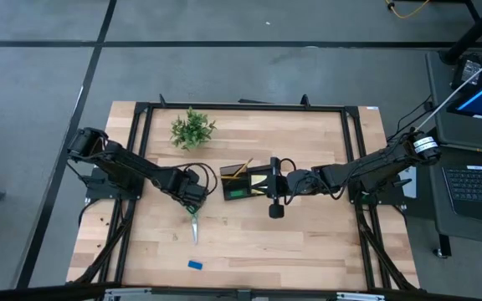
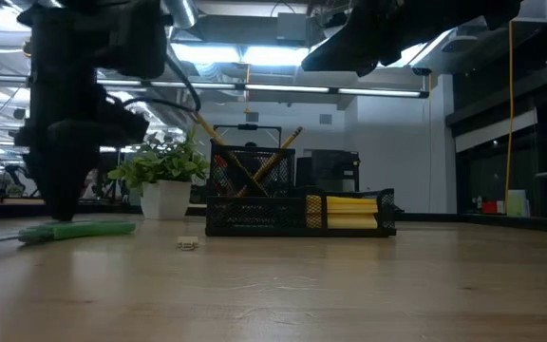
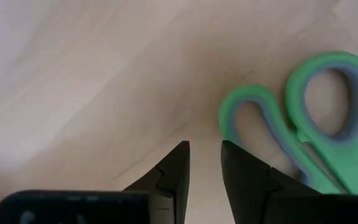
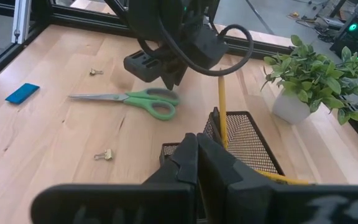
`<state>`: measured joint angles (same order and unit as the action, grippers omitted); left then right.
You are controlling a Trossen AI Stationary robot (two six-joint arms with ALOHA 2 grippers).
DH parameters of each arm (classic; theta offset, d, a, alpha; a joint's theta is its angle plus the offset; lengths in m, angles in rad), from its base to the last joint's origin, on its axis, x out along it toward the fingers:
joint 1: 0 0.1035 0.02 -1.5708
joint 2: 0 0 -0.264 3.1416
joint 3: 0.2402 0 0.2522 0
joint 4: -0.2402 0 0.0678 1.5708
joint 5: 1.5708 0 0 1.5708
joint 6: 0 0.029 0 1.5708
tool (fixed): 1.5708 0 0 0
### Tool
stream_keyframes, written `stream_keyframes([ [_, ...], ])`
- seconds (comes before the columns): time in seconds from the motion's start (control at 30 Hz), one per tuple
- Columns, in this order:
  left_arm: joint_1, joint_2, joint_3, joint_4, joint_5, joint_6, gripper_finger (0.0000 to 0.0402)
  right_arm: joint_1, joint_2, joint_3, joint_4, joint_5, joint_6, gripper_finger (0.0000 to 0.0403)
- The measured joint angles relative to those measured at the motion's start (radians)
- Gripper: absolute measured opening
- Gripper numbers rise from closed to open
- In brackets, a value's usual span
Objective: Pick and place office supplies into organizer
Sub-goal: Put the green scissors into the black desk organizer
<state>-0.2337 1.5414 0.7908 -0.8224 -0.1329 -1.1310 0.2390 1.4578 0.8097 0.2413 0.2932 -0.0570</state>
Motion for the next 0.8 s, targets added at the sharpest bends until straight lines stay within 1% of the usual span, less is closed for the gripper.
stream_keyframes([
  [0.17, 0.0, -0.003, -0.048, 0.097, 0.031, -0.009, 0.0086, 0.0, 0.0, 0.0, 0.0, 0.0, 0.0, 0.001],
  [0.43, 0.0, -0.034, -0.044, 0.093, 0.02, -0.005, 0.0086, 0.0, 0.0, 0.0, 0.0, 0.0, -0.001, 0.001],
  [0.8, 0.0, -0.055, -0.044, 0.172, 0.013, 0.055, 0.0086, 0.0, 0.0, 0.0, 0.0, 0.0, -0.003, 0.001],
])
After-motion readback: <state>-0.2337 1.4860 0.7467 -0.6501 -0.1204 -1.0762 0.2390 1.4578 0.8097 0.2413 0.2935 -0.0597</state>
